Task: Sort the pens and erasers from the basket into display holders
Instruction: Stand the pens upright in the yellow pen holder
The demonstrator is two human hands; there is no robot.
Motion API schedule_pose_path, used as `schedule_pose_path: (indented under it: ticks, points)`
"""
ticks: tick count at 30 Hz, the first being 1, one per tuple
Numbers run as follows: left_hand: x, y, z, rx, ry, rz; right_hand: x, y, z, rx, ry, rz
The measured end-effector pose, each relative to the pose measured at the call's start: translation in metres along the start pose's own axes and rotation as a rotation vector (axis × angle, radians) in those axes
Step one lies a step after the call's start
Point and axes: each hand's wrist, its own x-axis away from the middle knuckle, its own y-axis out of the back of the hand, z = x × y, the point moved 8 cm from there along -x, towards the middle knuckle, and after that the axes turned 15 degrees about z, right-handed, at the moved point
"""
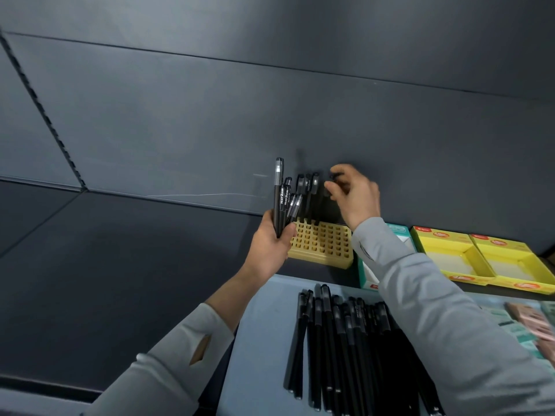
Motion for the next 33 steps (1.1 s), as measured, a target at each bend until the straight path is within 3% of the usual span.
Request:
schedule_pose_path:
  ticks: [3, 6, 11, 13, 15, 18, 26, 33]
  points:
    - [-0.001, 0.002, -0.005, -0.152, 0.001, -0.042, 0.011, 0.019, 0.036, 0.069, 0.115, -0.168]
    - [0.0, -0.001, -0.015, -0.359, 0.008, -0.082, 0.018, 0.008, 0.071, -0.04, 0.173, 0.001]
    - [0.004, -0.005, -0.021, -0.54, 0.029, -0.096, 0.017, -0.011, 0.063, -0.2, 0.042, 0.177]
    - [0.004, -0.002, -0.015, -0.521, 0.058, -0.084, 0.015, -0.006, 0.047, -0.408, -0.028, 0.142]
    - [0.006, 0.003, -0.008, -0.478, 0.096, -0.078, 0.013, 0.012, 0.027, -0.562, -0.09, 0.004]
    - [0.007, 0.008, 0.003, -0.367, 0.113, -0.085, 0.013, 0.042, 0.001, -0.417, -0.108, -0.169]
    - [0.001, 0.0, 0.022, -0.099, 0.116, 0.001, 0.018, 0.019, -0.009, -0.028, -0.089, -0.015]
    - [0.006, -0.003, -0.002, 0.137, 0.01, 0.028, 0.018, -0.007, -0.016, 0.014, -0.104, 0.096]
